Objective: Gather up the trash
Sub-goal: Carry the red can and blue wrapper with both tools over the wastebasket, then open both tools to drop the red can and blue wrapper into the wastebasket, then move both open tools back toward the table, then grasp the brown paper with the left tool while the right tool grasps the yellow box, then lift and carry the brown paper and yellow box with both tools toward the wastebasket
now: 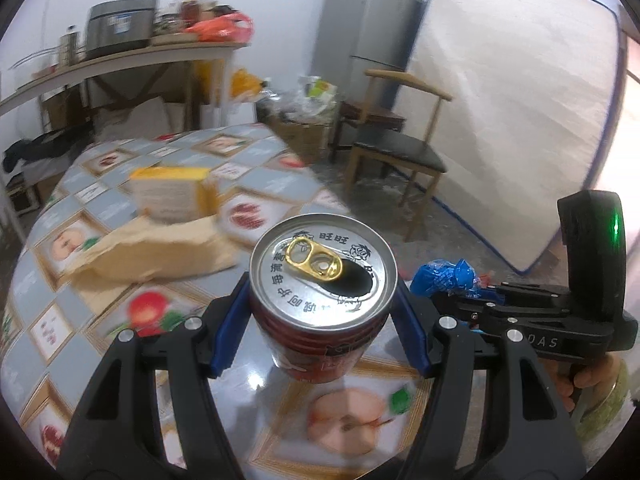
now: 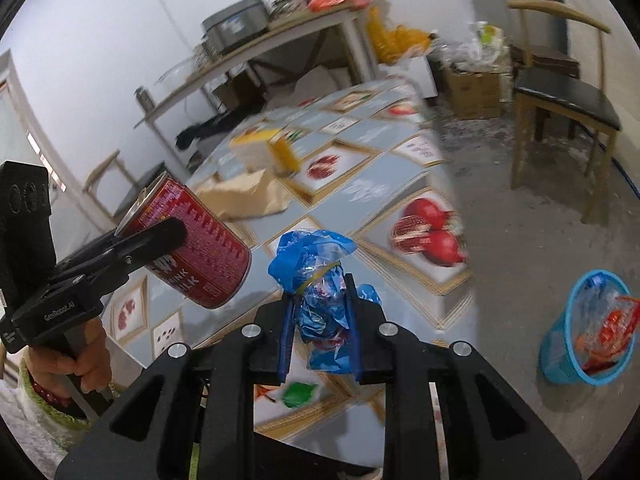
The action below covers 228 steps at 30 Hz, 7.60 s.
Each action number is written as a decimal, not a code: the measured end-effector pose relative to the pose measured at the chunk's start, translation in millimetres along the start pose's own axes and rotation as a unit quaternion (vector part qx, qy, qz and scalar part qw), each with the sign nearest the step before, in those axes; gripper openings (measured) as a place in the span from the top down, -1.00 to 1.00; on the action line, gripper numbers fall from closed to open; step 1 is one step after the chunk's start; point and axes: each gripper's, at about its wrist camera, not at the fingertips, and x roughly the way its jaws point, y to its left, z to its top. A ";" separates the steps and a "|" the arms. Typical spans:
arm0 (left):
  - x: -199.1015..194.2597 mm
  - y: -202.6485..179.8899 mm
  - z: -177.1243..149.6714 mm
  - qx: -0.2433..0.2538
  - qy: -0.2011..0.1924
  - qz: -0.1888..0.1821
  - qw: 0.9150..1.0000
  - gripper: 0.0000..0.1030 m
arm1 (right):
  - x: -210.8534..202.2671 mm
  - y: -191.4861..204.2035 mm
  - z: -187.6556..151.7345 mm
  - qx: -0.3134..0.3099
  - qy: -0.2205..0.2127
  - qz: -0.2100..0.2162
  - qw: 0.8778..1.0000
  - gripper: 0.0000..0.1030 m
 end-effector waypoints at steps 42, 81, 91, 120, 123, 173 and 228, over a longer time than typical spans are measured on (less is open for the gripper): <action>380.3 -370.5 16.9 0.106 0.262 -0.185 0.941 -0.37 | -57.2 -489.6 -172.2 0.556 -0.074 -0.211 0.800 0.39; 82.7 -109.7 27.8 0.004 0.103 -0.096 0.990 -0.67 | -123.0 -321.3 -171.2 0.416 -0.087 -0.190 0.885 -0.53; 0.3 12.2 -24.9 -0.090 0.065 0.032 0.993 -0.74 | -109.9 -210.1 -71.3 0.267 -0.089 -0.119 0.952 -0.55; 37.4 267.5 22.9 -0.236 0.075 0.085 0.965 -0.74 | 178.7 84.8 106.7 0.016 0.099 0.068 0.993 0.02; 58.7 276.9 24.3 -0.246 0.090 0.067 0.963 -0.67 | 209.1 85.6 110.6 0.025 0.117 0.059 0.991 0.24; 73.4 200.1 -23.6 -0.144 0.156 0.028 0.977 0.81 | 207.2 131.5 183.9 -0.208 0.087 0.060 0.972 0.01; 33.8 95.3 -73.1 -0.141 0.131 0.066 0.979 0.82 | 115.4 74.2 37.2 -0.040 0.179 0.017 0.983 0.41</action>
